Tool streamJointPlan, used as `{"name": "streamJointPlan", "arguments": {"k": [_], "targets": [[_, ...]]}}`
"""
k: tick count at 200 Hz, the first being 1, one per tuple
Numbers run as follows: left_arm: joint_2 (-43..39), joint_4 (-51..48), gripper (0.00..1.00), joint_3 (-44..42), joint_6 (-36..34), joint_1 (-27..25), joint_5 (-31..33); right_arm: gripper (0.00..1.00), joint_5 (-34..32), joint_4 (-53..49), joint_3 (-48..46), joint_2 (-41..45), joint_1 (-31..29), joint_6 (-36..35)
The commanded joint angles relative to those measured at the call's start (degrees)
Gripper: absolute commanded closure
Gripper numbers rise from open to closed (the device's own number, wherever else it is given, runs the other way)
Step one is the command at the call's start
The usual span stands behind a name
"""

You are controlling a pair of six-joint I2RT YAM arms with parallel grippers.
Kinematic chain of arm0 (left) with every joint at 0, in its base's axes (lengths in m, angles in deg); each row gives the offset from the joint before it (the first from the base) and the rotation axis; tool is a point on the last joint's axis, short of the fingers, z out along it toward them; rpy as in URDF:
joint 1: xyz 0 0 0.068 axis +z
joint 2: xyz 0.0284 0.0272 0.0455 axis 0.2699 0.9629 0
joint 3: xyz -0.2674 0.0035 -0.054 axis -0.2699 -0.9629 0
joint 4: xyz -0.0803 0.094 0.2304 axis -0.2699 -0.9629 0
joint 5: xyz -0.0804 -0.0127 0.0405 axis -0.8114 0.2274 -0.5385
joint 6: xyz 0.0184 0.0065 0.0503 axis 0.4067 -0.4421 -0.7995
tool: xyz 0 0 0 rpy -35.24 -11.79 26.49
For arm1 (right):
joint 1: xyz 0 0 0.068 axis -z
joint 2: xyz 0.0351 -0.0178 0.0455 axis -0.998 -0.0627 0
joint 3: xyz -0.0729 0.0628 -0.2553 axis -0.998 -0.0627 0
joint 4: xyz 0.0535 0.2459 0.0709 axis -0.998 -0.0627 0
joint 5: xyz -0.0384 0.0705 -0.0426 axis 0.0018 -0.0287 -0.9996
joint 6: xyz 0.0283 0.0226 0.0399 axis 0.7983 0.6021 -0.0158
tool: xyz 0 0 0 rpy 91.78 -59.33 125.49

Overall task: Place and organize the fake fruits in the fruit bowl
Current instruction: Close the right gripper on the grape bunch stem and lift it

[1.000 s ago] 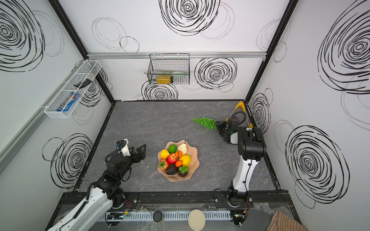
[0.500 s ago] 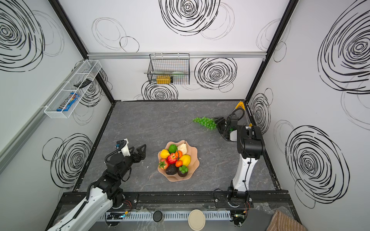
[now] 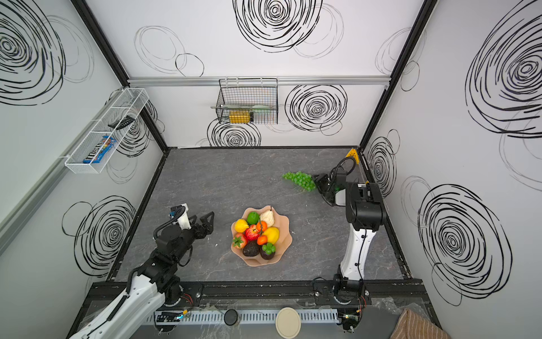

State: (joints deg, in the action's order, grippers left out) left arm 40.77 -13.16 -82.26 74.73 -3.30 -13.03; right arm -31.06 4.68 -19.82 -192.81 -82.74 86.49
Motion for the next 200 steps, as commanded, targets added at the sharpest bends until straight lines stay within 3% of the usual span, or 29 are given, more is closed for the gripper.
{"name": "streamJointPlan", "arguments": {"k": [1,90,135,200], "targets": [[0.1,3.5,0.03,-0.3,0.1,0.2,-0.2,0.61,-0.6,-0.5,0.8,2.4,-0.2,-2.9],[0.1,3.6,0.02,-0.4,-0.1,0.3,-0.2,0.77,-3.3,-4.8,1.4,6.7,-1.4,-8.2],[-0.1,3.3,0.02,-0.3,-0.1,0.3,-0.3,0.88,-2.4,-4.7,1.4,6.6,-1.6,-7.6],[-0.2,3.3,0.02,-0.3,-0.1,0.4,-0.2,0.95,-2.5,-5.5,0.5,8.8,-1.6,-7.7]]}}
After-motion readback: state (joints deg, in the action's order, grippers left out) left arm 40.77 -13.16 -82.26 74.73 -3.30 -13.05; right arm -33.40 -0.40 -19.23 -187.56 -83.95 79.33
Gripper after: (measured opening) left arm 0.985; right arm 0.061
